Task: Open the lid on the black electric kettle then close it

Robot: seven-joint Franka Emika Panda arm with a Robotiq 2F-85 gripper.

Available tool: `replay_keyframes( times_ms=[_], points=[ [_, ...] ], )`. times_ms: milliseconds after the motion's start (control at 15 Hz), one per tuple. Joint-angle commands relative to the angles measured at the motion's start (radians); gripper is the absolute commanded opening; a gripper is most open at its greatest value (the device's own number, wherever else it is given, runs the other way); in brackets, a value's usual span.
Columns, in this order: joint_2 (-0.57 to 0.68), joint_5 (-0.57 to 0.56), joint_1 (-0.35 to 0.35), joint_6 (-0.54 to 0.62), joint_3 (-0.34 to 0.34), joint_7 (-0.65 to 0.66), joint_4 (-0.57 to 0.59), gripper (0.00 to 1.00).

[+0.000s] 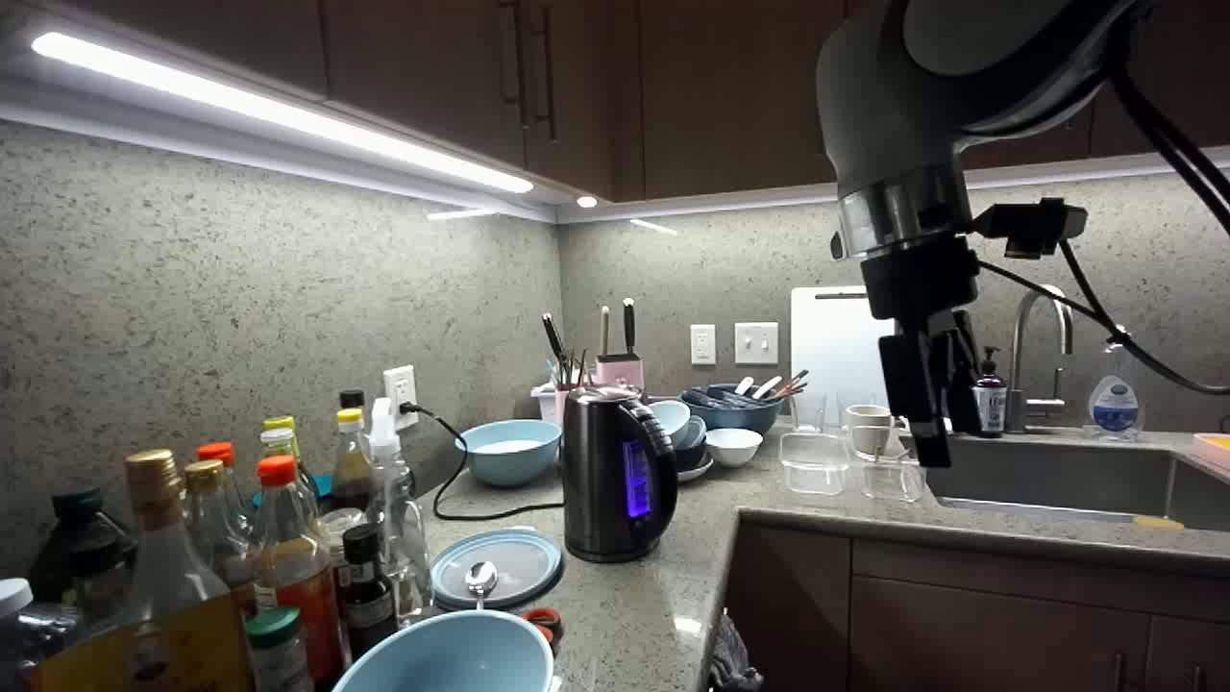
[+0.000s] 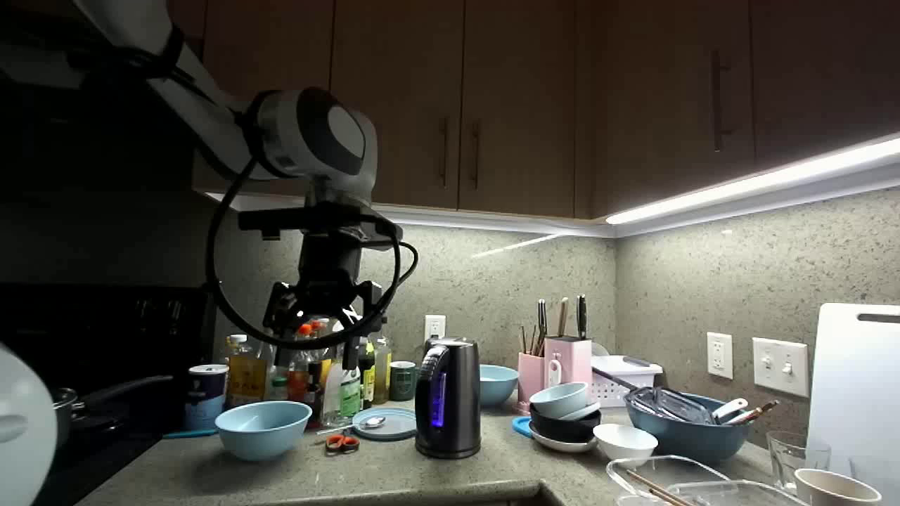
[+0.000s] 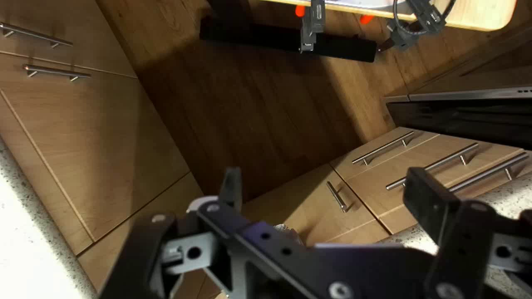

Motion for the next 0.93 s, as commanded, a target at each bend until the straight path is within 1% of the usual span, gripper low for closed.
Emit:
replay_keyframes(
  times_ms=[0,533,667,733,867],
  points=[
    [0.001,-0.003,0.008,-0.002,-0.007,0.003,0.001,1.00],
    [0.001,-0.003,0.008,-0.002,-0.007,0.003,0.001,1.00],
    [0.057,-0.023,0.002,0.022,-0.001,0.010,0.043,1.00],
    [0.095,-0.042,0.003,0.053,0.004,0.000,0.074,1.00],
    [0.178,-0.121,0.001,0.117,0.023,-0.013,0.149,1.00]
  ],
)
